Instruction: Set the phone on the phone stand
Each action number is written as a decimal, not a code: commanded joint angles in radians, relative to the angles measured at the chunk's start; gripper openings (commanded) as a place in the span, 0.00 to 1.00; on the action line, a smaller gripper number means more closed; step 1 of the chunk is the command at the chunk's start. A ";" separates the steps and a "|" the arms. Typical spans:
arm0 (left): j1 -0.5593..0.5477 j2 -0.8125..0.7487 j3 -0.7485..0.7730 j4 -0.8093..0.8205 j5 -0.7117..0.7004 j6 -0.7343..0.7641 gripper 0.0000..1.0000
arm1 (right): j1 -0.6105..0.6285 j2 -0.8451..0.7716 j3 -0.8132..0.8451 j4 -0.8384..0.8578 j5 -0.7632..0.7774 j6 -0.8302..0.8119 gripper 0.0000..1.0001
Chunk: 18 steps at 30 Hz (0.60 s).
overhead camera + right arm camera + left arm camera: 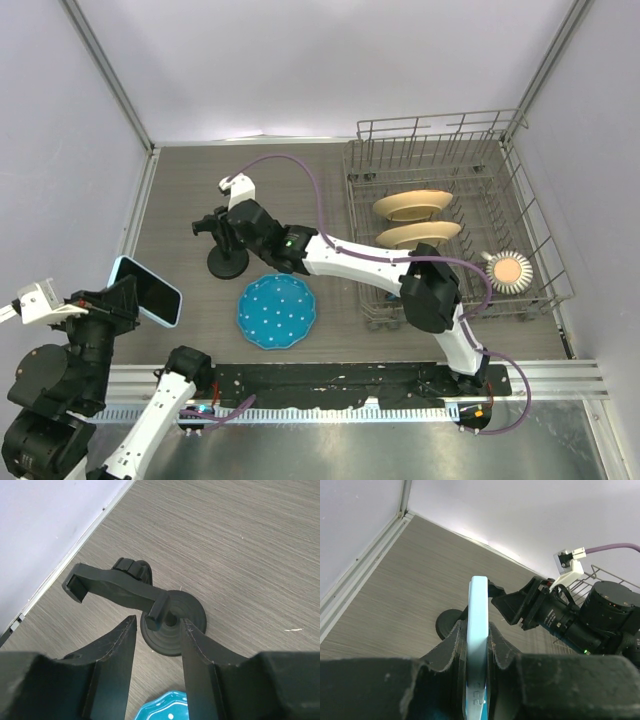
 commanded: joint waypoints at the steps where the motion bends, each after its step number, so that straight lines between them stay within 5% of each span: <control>1: 0.005 -0.006 -0.005 0.075 0.016 -0.009 0.00 | 0.007 0.014 0.074 0.022 0.036 -0.053 0.44; 9: 0.005 -0.020 -0.030 0.076 0.019 -0.014 0.00 | 0.007 0.031 0.099 0.017 0.055 -0.121 0.39; 18: 0.005 -0.013 -0.099 0.096 0.065 0.014 0.00 | 0.000 0.050 0.142 -0.015 0.021 -0.231 0.01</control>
